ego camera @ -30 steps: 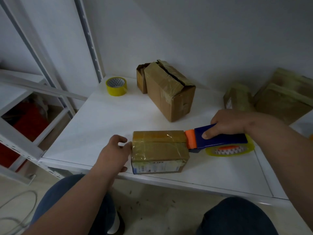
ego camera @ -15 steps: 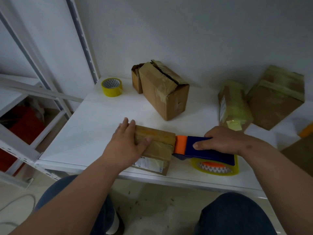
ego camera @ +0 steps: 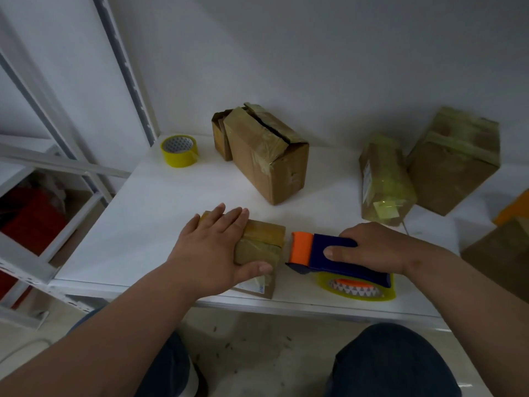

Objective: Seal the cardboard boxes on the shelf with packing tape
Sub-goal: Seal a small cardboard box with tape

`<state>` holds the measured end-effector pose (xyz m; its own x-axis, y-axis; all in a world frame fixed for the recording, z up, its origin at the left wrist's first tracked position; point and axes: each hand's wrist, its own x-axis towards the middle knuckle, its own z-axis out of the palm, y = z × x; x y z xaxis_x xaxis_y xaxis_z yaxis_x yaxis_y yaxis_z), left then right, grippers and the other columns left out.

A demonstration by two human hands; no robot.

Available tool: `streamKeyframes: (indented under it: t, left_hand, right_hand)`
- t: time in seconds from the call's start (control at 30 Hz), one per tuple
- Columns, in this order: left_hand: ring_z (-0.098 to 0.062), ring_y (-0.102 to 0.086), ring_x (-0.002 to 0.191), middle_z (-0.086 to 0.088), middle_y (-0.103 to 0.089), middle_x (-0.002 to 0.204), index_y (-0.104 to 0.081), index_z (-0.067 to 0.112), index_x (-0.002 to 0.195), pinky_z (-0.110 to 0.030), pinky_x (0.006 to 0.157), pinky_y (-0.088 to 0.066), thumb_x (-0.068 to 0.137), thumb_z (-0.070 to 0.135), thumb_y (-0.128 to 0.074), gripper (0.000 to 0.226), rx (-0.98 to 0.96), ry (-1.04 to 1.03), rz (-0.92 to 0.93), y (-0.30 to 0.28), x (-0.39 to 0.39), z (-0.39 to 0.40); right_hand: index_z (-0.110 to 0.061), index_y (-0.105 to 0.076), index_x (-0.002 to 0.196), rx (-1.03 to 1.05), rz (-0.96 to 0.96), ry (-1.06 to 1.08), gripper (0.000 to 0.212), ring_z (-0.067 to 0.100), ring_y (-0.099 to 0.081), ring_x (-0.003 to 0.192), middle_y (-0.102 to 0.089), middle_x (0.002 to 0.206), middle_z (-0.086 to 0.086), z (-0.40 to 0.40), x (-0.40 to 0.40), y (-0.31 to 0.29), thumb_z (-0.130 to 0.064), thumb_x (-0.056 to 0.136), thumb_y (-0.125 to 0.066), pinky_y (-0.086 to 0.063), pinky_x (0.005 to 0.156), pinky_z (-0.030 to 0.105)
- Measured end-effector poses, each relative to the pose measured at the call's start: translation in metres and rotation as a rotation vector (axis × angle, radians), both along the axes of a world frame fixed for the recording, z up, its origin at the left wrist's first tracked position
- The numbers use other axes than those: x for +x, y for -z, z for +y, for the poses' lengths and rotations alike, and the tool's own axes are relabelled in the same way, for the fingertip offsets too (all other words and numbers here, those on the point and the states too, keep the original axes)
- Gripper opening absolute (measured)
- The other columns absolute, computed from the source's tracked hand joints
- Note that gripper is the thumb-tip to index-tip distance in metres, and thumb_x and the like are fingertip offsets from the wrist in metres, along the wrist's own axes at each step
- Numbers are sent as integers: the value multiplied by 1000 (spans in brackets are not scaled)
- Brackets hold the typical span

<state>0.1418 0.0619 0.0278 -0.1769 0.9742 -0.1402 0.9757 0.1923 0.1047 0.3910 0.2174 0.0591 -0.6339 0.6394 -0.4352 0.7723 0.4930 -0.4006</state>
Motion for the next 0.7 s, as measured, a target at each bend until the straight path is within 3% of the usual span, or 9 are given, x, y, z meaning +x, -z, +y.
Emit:
streamKeyframes:
  t: [0.13, 0.4, 0.53, 0.7]
  left_hand:
    - [-12, 8, 150, 13, 1, 163, 8, 33, 154, -43, 122, -3, 58, 98, 5, 116, 26, 7, 15, 2, 1, 0]
    - [-12, 8, 150, 13, 1, 163, 8, 33, 154, -43, 122, -3, 58, 98, 4, 116, 26, 10, 8, 3, -1, 0]
    - [-11, 8, 150, 14, 1, 163, 7, 33, 154, -43, 122, -4, 58, 98, 3, 116, 18, 3, 11, 4, -1, 2]
    - [-11, 8, 150, 14, 0, 163, 6, 33, 155, -43, 122, -3, 58, 98, -1, 117, 42, -12, 3, 5, 1, 1]
  right_hand:
    - [-26, -64, 86, -51, 60, 24, 52, 11, -67, 75, -69, 83, -4, 4, 24, -4, -73, 72, -46, -52, 69, 26]
    - [-28, -63, 84, -78, 49, 24, 48, 8, -66, 71, -69, 80, -5, 7, 38, -7, -71, 73, -47, -47, 63, 20]
    - [-27, -61, 84, -27, -60, -21, 48, 7, -64, 72, -66, 82, -5, 4, 30, -17, -72, 77, -46, -48, 63, 22]
    - [-22, -63, 95, 83, -275, -108, 53, 13, -62, 82, -64, 90, -1, -3, -13, -20, -70, 85, -46, -54, 77, 33]
